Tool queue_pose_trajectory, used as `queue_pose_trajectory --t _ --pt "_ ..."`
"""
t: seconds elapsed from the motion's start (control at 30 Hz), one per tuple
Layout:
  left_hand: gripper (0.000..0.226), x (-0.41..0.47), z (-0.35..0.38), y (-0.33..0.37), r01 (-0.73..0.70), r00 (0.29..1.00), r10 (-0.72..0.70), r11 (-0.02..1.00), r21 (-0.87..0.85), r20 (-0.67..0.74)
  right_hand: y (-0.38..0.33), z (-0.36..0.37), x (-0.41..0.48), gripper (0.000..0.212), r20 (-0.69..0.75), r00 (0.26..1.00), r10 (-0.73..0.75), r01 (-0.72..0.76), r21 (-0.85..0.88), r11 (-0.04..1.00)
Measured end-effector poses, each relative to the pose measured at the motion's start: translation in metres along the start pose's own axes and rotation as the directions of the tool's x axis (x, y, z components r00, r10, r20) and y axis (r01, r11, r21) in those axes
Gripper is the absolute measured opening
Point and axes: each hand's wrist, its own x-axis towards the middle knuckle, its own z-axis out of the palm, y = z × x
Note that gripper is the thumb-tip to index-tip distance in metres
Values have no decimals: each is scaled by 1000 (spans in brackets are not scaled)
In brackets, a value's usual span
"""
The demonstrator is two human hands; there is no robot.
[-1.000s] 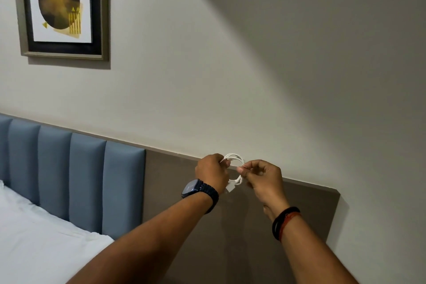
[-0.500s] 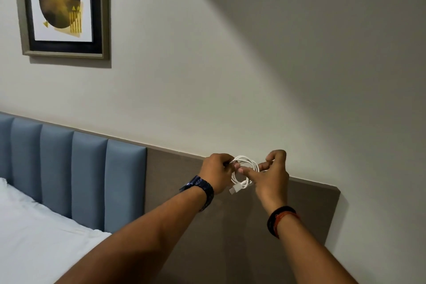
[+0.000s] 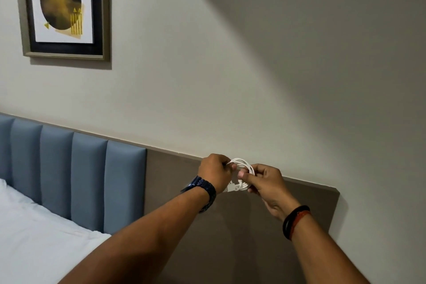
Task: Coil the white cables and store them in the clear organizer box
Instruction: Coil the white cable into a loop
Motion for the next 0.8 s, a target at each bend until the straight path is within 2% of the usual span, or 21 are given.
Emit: queue_pose_trajectory --t 0.17,0.33,0.47,0.8 --pt "33 2 -4 0 40 999 -41 999 -29 -26 1 -10 -4 27 148 988 35 -38 16 999" --pt "40 1 -2 2 55 995 -55 998 -11 -82 8 -12 -6 25 235 971 -36 45 -35 998" --pt "36 0 -2 3 66 993 -67 998 -17 -96 15 -13 -4 21 212 977 -24 8 75 997" --pt "21 2 -1 2 118 974 -109 992 37 -200 22 -15 -2 16 61 998 11 -15 55 998"
